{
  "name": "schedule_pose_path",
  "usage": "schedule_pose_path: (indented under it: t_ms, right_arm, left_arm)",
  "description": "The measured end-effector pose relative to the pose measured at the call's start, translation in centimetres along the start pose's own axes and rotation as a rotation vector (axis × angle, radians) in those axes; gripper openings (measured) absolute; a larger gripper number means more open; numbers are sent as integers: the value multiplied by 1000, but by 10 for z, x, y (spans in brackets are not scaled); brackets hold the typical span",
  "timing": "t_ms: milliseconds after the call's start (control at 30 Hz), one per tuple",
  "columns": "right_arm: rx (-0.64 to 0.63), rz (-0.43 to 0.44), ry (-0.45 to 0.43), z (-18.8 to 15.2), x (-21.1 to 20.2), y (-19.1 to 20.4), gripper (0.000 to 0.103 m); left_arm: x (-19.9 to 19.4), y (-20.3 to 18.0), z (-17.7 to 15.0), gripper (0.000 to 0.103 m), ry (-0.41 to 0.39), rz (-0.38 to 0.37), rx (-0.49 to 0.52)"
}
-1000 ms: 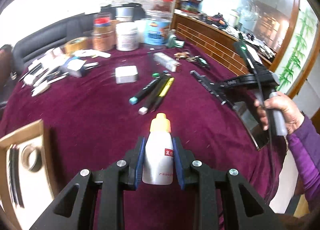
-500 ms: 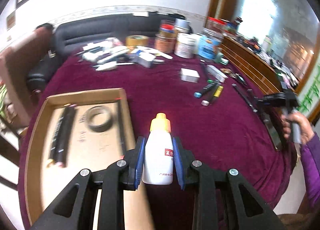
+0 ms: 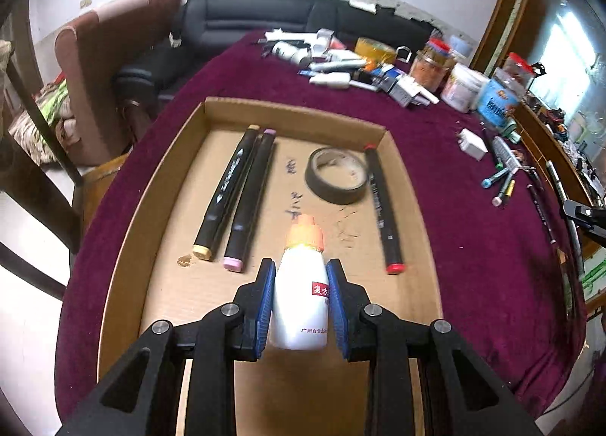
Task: Organize rigid objects
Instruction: 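Carry glue bottle and black marker into the cardboard box and open both tools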
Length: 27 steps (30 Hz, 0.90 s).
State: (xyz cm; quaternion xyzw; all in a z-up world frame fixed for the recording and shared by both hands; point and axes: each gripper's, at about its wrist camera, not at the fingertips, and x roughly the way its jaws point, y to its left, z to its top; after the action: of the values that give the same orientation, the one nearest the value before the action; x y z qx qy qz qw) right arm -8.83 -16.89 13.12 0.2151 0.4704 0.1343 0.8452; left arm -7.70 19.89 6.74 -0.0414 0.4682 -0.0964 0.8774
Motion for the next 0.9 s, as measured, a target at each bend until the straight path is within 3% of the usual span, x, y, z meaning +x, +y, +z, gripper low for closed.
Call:
schedule_pose_path:
  t_ms: [233, 533, 633, 800, 867, 900]
  right_arm:
    - [-122, 113, 139, -12, 82, 101, 15]
    - [-188, 129, 249, -28, 142, 163, 15]
    - [-196, 116, 271, -33, 156, 172, 15]
    - [-228, 64, 291, -39, 172, 186, 15]
    - [-240, 50, 294, -41, 175, 191, 15]
    - [-245, 46, 295, -42, 177, 192, 15]
  left_arm:
    - [27, 1, 10, 28, 64, 13, 8]
    - [36, 8, 16, 29, 94, -42, -14]
    - [32, 12, 15, 38, 90, -71, -28]
    - [4, 17, 12, 42, 18, -52, -50]
    - [-13, 20, 10, 62, -34, -49, -63]
    - [-22, 23, 9, 65, -66, -43, -75]
